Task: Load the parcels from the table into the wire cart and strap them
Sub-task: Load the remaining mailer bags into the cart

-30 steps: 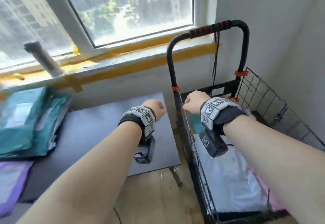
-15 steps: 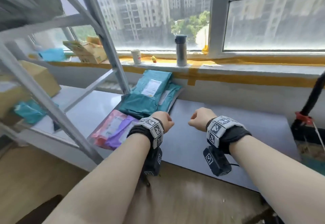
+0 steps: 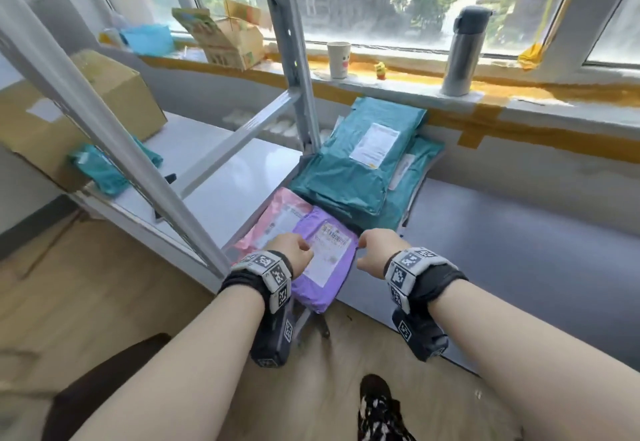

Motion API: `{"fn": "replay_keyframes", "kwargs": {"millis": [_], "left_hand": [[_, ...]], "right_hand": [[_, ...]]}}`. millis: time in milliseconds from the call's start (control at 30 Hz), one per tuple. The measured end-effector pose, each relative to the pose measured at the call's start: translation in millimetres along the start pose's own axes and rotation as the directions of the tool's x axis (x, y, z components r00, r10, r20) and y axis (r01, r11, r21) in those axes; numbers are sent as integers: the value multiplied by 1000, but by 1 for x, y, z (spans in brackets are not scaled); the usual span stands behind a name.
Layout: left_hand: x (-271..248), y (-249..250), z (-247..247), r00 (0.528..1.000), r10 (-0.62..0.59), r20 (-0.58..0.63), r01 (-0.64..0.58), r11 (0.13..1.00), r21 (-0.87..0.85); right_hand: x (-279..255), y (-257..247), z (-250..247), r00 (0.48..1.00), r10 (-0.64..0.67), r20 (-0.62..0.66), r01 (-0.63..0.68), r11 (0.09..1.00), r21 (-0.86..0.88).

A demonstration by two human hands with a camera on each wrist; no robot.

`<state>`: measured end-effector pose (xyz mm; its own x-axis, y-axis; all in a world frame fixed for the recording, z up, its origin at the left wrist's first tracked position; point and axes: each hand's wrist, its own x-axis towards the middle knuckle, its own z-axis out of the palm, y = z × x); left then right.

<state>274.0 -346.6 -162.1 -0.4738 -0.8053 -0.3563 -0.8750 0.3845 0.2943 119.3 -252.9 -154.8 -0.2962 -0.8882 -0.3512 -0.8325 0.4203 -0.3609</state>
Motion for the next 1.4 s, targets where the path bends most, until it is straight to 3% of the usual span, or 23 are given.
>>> {"fn": "replay_keyframes", "kwargs": {"millis": [200, 367, 500, 700, 867, 1033, 1167, 1400], "left_hand": [[50, -40, -17, 972, -236, -5, 236, 972, 8], [83, -58, -16, 938, -346, -12, 346, 935, 75], [101, -70, -5, 903, -426, 47, 422, 903, 78], [115, -74, 5, 906, -402, 135, 395, 916, 71], [113, -68, 8, 957, -263, 123, 229, 944, 238], [105, -76, 1, 981, -146, 130, 122, 976, 180], [97, -77, -4, 974, 6, 226, -28, 995, 93], [73, -71, -14, 964, 182, 195, -201, 976, 82]], "right_hand": [[75, -33, 26, 978, -178, 112, 195, 968, -160], [121, -42, 35, 906, -356, 229, 417, 846, -332], [136, -43, 47, 886, -388, 255, 461, 791, -403], [138, -41, 47, 942, -280, 184, 335, 801, -496], [128, -39, 51, 978, -169, 121, 207, 840, -501], [112, -43, 50, 997, -64, 49, 80, 884, -461], [97, -42, 47, 999, 45, -27, -52, 908, -416], [48, -24, 40, 949, 243, -199, -297, 900, -318]]}}
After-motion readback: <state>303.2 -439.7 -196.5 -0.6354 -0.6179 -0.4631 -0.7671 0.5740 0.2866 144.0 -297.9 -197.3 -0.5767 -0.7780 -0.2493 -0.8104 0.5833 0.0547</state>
